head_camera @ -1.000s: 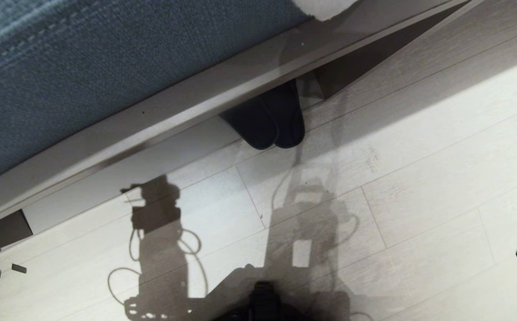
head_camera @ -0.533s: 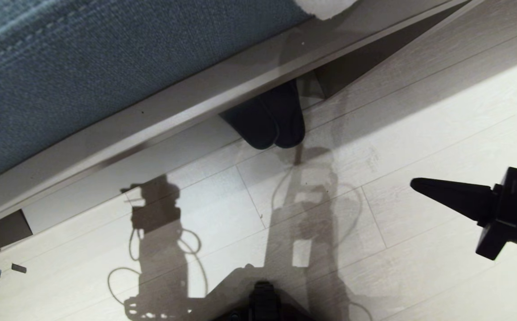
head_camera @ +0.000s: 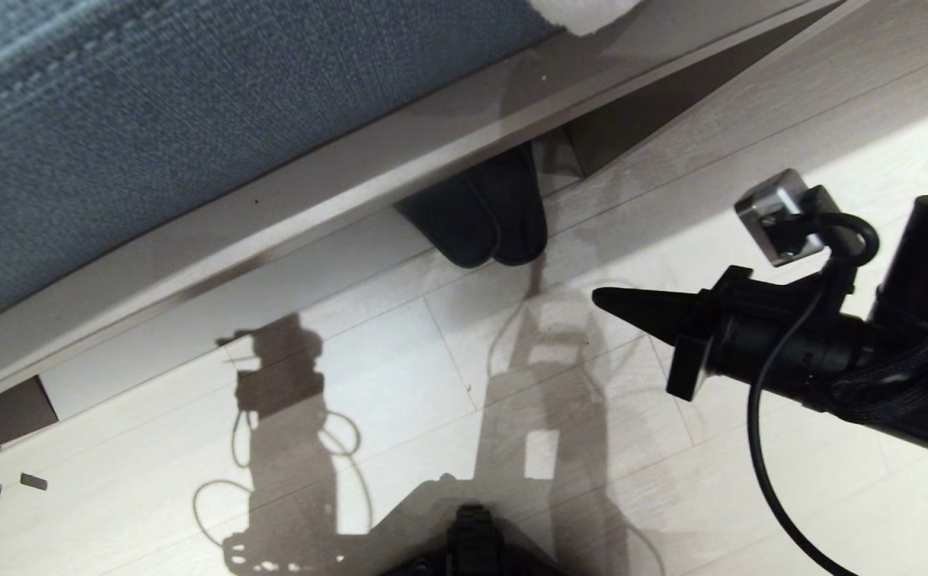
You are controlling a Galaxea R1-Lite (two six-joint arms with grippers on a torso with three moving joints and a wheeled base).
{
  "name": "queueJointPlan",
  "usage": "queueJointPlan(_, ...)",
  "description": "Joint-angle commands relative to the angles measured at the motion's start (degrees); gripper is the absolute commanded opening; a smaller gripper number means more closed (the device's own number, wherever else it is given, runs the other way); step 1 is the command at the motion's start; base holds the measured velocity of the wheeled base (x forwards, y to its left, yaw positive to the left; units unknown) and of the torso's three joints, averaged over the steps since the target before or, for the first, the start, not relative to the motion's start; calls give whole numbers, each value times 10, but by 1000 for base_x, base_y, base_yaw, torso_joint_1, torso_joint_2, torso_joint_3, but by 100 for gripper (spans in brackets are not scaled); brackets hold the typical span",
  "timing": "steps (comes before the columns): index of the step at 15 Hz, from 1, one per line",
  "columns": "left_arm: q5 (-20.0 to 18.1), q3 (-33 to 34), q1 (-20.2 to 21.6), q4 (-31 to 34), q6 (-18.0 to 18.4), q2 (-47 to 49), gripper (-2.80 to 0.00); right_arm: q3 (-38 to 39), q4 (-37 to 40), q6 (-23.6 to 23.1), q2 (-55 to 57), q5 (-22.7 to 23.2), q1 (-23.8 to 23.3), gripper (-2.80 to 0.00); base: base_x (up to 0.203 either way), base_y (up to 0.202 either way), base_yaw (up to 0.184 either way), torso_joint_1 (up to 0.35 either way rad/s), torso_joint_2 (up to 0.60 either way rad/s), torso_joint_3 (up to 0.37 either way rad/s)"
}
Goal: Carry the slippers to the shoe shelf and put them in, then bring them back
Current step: Pick up the slippers in the shoe cabinet
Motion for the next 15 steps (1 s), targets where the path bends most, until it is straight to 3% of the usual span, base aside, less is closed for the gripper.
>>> queueJointPlan(1, 0, 0, 0, 0, 0, 0, -280, -21, -4, 1, 46, -47, 26, -280, 0, 0, 0, 0, 0, 0)
queueJointPlan(3, 0, 0, 0, 0, 0, 0, -280, -42, -16, 3, 78, -120, 44, -280, 0, 0, 0, 0, 0, 0)
queueJointPlan(4, 0, 0, 0, 0, 0, 0, -280, -51, -37, 3, 99, -141, 47, 0, 0, 0, 0, 0, 0, 0)
queueJointPlan(6, 1, 0, 0, 0, 0, 0, -280, -69, -93, -1, 136, -155, 51, 0, 0, 0, 0, 0, 0, 0)
queueJointPlan(15, 0, 0, 0, 0, 2, 0, -280, -248, -137, -81, 286, -192, 49, 0, 0, 0, 0, 0, 0, 0)
